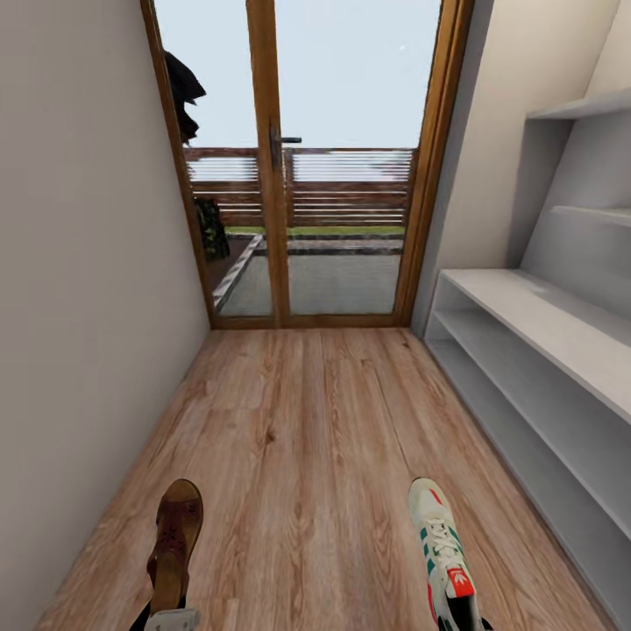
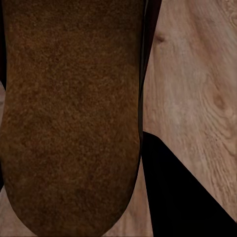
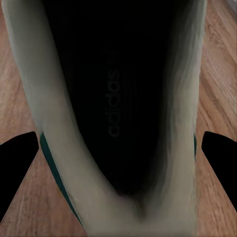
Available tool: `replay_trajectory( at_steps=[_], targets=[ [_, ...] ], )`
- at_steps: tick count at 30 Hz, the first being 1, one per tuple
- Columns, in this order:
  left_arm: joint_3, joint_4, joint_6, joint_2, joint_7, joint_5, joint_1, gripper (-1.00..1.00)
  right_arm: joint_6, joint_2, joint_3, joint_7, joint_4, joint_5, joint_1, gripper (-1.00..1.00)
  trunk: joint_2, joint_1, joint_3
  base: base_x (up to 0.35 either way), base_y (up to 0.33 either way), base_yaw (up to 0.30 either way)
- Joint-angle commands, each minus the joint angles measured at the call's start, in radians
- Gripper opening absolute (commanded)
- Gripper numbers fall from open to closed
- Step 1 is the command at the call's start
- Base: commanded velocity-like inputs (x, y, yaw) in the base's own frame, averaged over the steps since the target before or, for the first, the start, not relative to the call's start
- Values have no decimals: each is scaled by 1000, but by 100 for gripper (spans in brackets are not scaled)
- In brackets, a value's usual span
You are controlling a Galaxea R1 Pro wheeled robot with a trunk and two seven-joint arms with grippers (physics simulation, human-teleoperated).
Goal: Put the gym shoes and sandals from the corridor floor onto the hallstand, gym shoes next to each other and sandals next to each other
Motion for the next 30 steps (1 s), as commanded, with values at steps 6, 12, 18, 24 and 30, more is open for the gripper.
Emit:
replay_trajectory(
  at_steps=[6,12,18,24,30],
  targets=[
    [6,0,-3,-1,3,-14,0,-100,-4,1,-8,6,0,10,0,-100,0,0,-1,339,0,0],
    [6,0,-3,-1,3,-14,-1,-100,-4,1,-8,6,0,10,-1,-100,0,0,-1,339,0,0],
    [6,0,-3,-1,3,-14,-1,-100,-4,1,-8,5,0,10,-1,-100,0,0,-1,339,0,0],
    [6,0,-3,-1,3,-14,0,-100,-4,1,-8,6,-1,9,-1,-100,0,0,-1,339,0,0],
    [7,0,-3,-1,3,-14,-1,-100,-4,1,-7,6,-1,9,-1,-100,0,0,-1,339,0,0]
  ],
)
